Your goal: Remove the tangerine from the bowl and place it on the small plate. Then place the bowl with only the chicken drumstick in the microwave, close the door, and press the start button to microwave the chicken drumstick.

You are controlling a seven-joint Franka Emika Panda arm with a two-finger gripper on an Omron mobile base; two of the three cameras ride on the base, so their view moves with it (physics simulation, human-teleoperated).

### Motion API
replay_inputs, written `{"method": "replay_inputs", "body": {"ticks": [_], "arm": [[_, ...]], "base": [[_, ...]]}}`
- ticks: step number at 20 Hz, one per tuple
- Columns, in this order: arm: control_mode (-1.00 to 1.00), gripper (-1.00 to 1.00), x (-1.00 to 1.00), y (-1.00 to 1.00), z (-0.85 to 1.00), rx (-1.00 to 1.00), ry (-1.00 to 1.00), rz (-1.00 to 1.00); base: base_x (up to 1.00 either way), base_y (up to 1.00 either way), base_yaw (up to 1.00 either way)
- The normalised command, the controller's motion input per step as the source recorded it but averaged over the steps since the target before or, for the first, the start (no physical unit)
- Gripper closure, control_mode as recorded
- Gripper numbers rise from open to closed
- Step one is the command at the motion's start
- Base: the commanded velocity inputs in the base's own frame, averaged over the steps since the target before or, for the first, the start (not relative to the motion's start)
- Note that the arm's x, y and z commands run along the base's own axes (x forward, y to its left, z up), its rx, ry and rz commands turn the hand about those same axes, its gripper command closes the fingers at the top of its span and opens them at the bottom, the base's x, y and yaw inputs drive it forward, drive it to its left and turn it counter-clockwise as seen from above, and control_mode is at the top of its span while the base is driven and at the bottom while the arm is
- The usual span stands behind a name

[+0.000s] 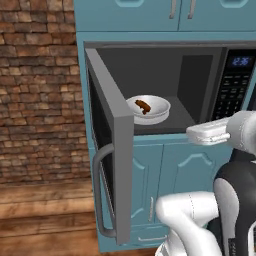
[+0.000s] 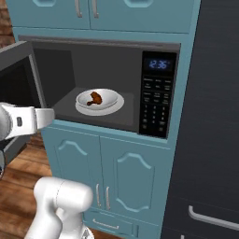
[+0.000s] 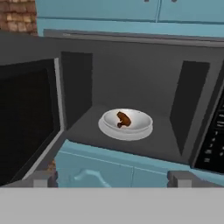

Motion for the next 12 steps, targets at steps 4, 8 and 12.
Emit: {"method": "replay_inputs", "body": {"ticks": [4,8,12], "arm": [[-1.0,-1.0,-1.0,0.7,0.0,-0.32,0.0,0.23],[-1.0,-1.0,-1.0,0.96,-0.01,-0.36,0.0,0.21],[-1.0,-1.0,-0.93,1.0,-0.06,-0.4,0.0,0.22]], "base": [[0.0,0.0,0.0],[0.0,0.0,0.0],[0.0,0.0,0.0]]}}
